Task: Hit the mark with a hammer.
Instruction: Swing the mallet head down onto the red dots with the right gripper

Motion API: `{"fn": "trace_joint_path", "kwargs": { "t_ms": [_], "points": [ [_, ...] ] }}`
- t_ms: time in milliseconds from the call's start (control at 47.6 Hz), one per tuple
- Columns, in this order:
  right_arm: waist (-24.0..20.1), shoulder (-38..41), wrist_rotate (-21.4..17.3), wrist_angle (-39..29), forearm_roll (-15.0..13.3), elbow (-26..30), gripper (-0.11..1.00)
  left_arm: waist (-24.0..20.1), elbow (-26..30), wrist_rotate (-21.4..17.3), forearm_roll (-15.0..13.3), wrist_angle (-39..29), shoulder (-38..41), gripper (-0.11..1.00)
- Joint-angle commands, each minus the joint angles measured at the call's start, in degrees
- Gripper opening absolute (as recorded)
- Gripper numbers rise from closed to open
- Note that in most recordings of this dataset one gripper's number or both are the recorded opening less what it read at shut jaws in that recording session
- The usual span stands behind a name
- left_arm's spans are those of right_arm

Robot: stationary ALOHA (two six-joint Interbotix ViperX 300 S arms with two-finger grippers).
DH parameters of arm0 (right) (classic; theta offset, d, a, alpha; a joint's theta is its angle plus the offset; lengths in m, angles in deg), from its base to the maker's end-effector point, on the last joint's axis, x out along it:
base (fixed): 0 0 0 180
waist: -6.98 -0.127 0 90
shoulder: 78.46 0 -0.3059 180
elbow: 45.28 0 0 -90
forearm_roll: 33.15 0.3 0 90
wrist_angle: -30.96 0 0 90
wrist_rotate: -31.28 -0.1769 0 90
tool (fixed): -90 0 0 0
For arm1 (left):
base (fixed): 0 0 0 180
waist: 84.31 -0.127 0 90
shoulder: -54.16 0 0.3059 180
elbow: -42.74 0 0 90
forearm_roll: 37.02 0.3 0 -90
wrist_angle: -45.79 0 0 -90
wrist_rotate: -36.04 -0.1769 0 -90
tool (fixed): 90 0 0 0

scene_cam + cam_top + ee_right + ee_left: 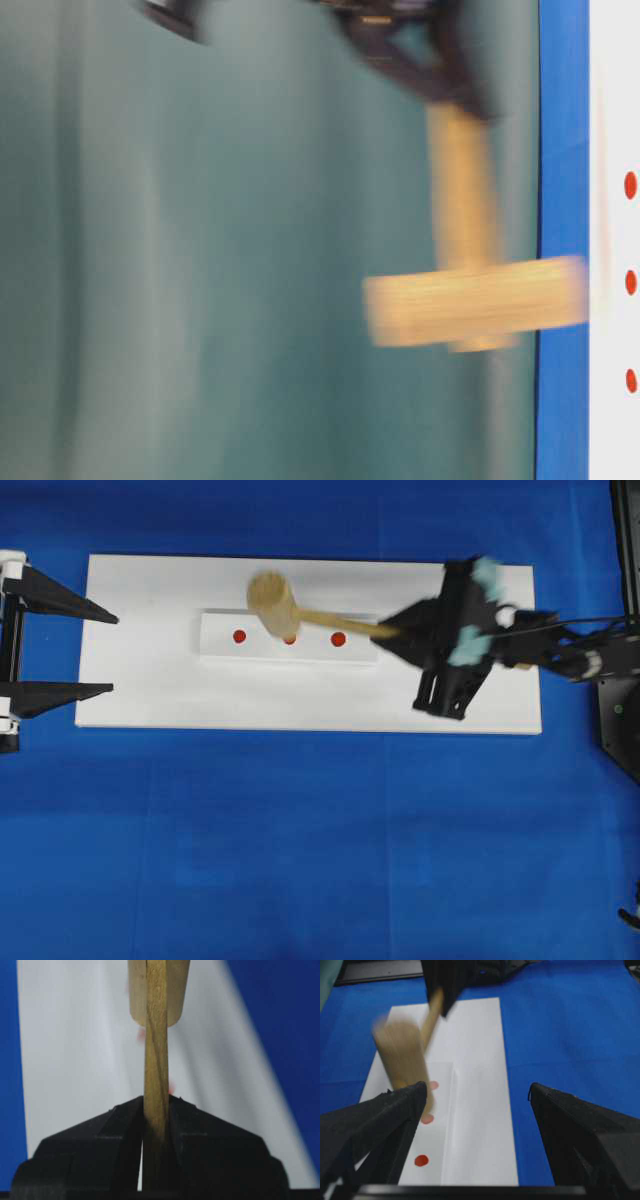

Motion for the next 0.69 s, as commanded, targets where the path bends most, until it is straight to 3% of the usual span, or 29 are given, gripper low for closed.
{"fn": "trace_joint_path", "kwargs": {
  "t_ms": [0,273,672],
  "points": [
    [-0.09,2.99,-0.09,-1.05,2.20,0.88,0.03,0.00,0.44,0.09,-0.09,0.26,0.09,0.81],
    [-0.09,0.00,0.62,-0.26,3.16,0.88,0.03,-0.18,0.53,0.18,0.00,0.26,0.00,0.81],
    [-0.26,-20.13,2.02,0.62,1.49,-5.71,0.03,-0.18,0.44,0.79,0.00,0.00,0.00,0.81]
  ]
}}
